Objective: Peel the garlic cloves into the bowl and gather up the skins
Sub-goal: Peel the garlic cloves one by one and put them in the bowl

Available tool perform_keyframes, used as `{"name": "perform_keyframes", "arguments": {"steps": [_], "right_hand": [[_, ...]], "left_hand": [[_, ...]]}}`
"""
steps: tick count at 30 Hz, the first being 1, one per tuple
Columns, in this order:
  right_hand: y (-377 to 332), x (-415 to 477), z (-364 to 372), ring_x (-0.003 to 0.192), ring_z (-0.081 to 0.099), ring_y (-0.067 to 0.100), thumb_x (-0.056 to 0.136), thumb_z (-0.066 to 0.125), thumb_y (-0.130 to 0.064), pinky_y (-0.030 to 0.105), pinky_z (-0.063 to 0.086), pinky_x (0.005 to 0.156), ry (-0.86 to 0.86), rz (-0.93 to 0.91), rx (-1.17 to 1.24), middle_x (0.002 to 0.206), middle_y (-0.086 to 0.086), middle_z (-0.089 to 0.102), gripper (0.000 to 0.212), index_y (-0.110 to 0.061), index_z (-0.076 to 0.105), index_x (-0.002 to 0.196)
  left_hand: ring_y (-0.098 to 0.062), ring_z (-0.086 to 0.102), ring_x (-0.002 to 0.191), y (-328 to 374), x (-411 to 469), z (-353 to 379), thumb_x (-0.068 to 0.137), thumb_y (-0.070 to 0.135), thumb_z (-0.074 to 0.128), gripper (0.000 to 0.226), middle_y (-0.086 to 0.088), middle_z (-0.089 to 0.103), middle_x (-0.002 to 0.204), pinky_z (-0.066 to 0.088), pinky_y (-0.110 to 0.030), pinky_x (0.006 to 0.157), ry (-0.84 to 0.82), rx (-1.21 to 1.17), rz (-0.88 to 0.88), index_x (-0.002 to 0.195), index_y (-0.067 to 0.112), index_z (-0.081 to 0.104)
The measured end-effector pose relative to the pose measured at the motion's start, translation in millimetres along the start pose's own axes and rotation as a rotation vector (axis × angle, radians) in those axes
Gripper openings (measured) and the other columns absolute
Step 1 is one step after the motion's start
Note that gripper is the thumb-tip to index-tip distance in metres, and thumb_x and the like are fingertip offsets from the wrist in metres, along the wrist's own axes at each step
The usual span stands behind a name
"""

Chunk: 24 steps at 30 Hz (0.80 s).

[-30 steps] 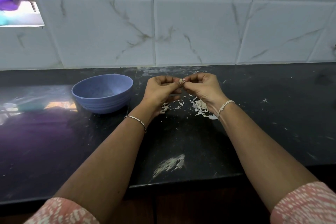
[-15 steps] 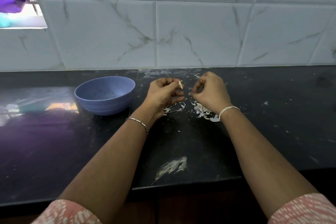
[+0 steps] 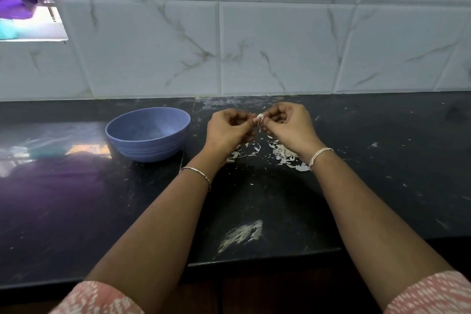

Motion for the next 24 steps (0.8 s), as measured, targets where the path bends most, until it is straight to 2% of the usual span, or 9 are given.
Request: {"name": "perform_keyframes", "arguments": {"steps": [4,6,13,18,19,21,24], "right_hand": [[-3.7,-3.0,0.6,0.065,0.069,0.016,0.086,0.072,-0.006,0.021,0.053,0.06,0.015,0.091,0.218,0.074,0.013,0.072,0.01,-0.006,0.067,0.077],[-4.4,-3.7,1.8,0.065,0.069,0.017,0.085,0.072,-0.007,0.021,0.053,0.06,0.014,0.112,0.271,0.075,0.014,0.072,0.009,-0.003,0.068,0.079],[-5.8,-2.2,0.6,0.059,0.065,0.012,0.085,0.069,-0.001,0.018,0.053,0.058,0.072,0.151,0.36,0.069,0.011,0.069,0.008,-0.002,0.065,0.078],[-4.1,2.1,-6.3,0.058,0.062,0.011,0.086,0.068,-0.003,0.017,0.05,0.055,0.09,0.208,0.411,0.069,0.009,0.067,0.006,0.001,0.065,0.082],[-3.9,2.1,-6.9,0.059,0.062,0.012,0.086,0.068,-0.004,0.017,0.05,0.055,0.081,0.216,0.41,0.07,0.009,0.067,0.006,0.001,0.066,0.083],[-4.2,1.2,-7.4,0.06,0.062,0.012,0.086,0.069,-0.004,0.017,0.051,0.056,0.062,0.226,0.405,0.072,0.009,0.067,0.006,0.001,0.066,0.085],[-5.2,-0.5,-6.5,0.063,0.063,0.012,0.086,0.069,-0.005,0.02,0.052,0.063,0.013,0.224,0.406,0.075,0.01,0.069,0.006,-0.005,0.067,0.081]], "left_hand": [[-0.02,0.07,0.059,-0.8,1.3,3.2,0.088,0.014,0.07,0.01,-0.002,0.069,0.072,0.061,-0.041,0.064,0.082,0.37,0.235,0.081,0.02,0.064],[-0.02,0.07,0.061,-0.9,1.3,3.1,0.088,0.018,0.068,0.006,0.0,0.069,0.072,0.059,-0.042,0.065,0.093,0.458,0.304,0.083,0.02,0.065],[-0.022,0.066,0.065,-0.9,-0.3,5.5,0.084,0.017,0.062,0.009,0.005,0.064,0.073,0.055,-0.044,0.068,0.039,0.587,0.379,0.077,0.022,0.058],[-0.02,0.063,0.072,-6.8,3.4,2.6,0.078,0.009,0.063,0.009,0.002,0.067,0.082,0.054,-0.04,0.074,0.001,0.702,0.372,0.081,0.018,0.062],[-0.02,0.064,0.071,-6.6,2.9,3.4,0.078,0.01,0.062,0.009,0.001,0.068,0.082,0.055,-0.04,0.073,0.009,0.671,0.358,0.079,0.019,0.062],[-0.024,0.065,0.065,-3.4,4.1,3.7,0.079,0.015,0.055,0.01,-0.002,0.069,0.076,0.058,-0.04,0.067,0.043,0.461,0.261,0.076,0.016,0.064],[-0.022,0.066,0.07,1.5,5.5,3.0,0.09,0.012,0.054,0.015,-0.007,0.068,0.083,0.058,-0.038,0.063,0.007,0.118,0.055,0.091,0.015,0.068]]}}
Point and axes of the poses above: each hand's wrist, its own x-axis towards the middle knuckle, its own z-axis out of the palm, y = z × x, the point moved 1 cm from there along x, towards the middle knuckle
